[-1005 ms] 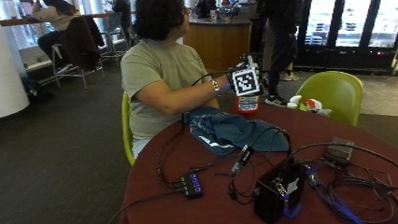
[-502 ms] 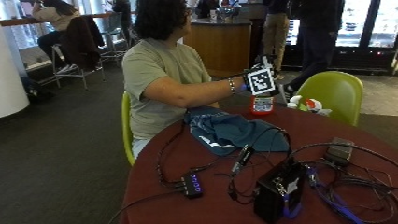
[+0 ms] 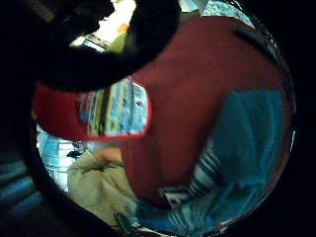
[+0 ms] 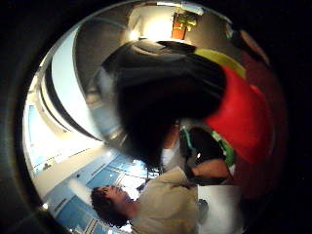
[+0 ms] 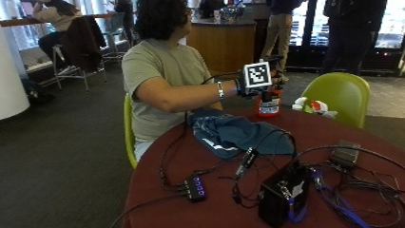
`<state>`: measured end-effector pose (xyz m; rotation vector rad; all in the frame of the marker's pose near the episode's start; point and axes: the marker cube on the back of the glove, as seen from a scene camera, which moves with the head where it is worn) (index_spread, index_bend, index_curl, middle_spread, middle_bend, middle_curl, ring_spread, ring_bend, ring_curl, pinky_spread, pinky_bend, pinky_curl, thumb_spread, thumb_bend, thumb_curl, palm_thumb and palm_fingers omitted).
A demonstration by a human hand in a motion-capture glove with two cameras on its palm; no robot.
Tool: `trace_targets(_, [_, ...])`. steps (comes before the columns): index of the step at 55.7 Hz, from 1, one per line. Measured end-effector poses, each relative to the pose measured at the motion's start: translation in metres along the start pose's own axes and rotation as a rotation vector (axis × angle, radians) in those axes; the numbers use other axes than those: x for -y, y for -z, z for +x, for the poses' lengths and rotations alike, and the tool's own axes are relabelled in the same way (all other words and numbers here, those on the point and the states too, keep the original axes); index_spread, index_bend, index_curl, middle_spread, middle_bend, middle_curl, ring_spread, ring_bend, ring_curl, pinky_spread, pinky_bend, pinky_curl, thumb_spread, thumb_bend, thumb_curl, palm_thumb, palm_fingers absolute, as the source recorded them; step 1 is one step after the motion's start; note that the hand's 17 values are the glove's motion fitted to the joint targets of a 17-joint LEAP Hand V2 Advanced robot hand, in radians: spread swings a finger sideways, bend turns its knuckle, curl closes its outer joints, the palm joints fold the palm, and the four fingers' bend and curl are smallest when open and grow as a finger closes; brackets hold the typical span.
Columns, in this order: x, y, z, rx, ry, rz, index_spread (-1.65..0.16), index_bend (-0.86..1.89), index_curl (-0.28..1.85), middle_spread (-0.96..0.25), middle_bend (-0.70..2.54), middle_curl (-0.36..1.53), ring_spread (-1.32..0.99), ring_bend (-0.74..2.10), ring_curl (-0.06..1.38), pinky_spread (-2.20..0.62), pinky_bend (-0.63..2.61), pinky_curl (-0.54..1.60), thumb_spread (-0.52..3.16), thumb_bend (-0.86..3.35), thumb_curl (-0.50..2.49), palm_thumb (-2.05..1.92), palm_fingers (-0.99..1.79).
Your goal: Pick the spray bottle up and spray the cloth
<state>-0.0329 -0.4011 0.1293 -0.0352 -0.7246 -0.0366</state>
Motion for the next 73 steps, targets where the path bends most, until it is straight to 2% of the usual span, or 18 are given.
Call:
trace_targets(12, [-0.077, 0.067, 0.014, -0.097, 0.012, 0.092, -0.33, 0.14, 0.43, 0.01, 0.22, 0.39, -0.05, 0.27, 0.36, 0.19, 0.19, 0.36, 0.99, -0.04, 0.56, 0.62, 0.43])
trace_targets(17, [-0.113, 0.095, 0.013, -0.152, 0.002, 0.051, -0.35, 0.15, 0.4, 0.01, 0.21, 0.39, -0.05, 0.27, 0.35, 0.2, 0.18, 0.35, 1.01, -0.04, 0.52, 0.6, 0.44])
trace_targets(28, [-0.17, 0.116, 0.012, -0.423, -0.037, 0.008, -0.36, 0.16, 0.36, 0.01, 0.2, 0.38, -0.04, 0.26, 0.35, 0.21, 0.18, 0.33, 1.04, -0.03, 0.46, 0.59, 0.44])
trace_targets(48, [-0.246, 0.116, 0.012, -0.663, -0.052, -0.051, -0.38, 0.12, 0.28, 0.01, 0.26, 0.38, -0.04, 0.29, 0.35, 0.22, 0.19, 0.33, 1.04, -0.04, 0.38, 0.48, 0.37])
trace_targets(73, [-0.295, 0.107, 0.027, -0.717, -0.06, -0.058, -0.39, 0.14, 0.25, 0.0, 0.26, 0.37, -0.05, 0.28, 0.33, 0.22, 0.19, 0.33, 1.05, -0.02, 0.35, 0.47, 0.33])
